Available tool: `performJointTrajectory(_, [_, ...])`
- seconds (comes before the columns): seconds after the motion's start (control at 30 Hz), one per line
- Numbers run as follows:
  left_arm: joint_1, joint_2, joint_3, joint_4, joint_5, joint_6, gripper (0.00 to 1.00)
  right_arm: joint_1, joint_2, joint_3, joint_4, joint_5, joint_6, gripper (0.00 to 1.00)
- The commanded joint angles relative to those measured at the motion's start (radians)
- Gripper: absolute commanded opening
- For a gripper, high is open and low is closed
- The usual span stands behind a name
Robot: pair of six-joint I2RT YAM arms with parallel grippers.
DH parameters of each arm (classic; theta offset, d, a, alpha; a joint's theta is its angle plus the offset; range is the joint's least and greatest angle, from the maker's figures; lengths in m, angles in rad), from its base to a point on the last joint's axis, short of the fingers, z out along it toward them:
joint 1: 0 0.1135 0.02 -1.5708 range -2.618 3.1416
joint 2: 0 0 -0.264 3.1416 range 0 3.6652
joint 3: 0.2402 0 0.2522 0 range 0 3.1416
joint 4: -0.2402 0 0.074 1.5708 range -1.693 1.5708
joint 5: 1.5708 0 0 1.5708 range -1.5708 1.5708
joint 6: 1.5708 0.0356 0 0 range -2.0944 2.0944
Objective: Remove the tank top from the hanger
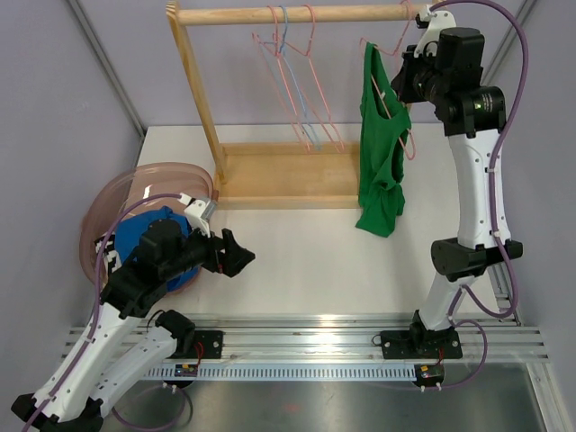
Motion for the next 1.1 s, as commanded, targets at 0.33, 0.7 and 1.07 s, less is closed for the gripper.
performJointTrajectory(0.33, [-0.018, 0.007, 0.000, 0.023, -0.055, -0.017, 0.99, -0.001, -0.232, -0.058, 0.147, -0.127, 0.060, 0.00])
performJointTrajectory(0.7, [-0.022, 0.007, 0.023, 0.012, -0.132, -0.019, 0.99, -0.002, -0.485, -0.418, 0.167, -0.209, 0.096, 0.00])
performJointTrajectory(1.07, [-0.025, -0.036, 0.070, 0.049, -0.227, -0.074, 0.99, -0.002, -0.917, -1.079, 0.141, -0.357, 0.200, 0.00])
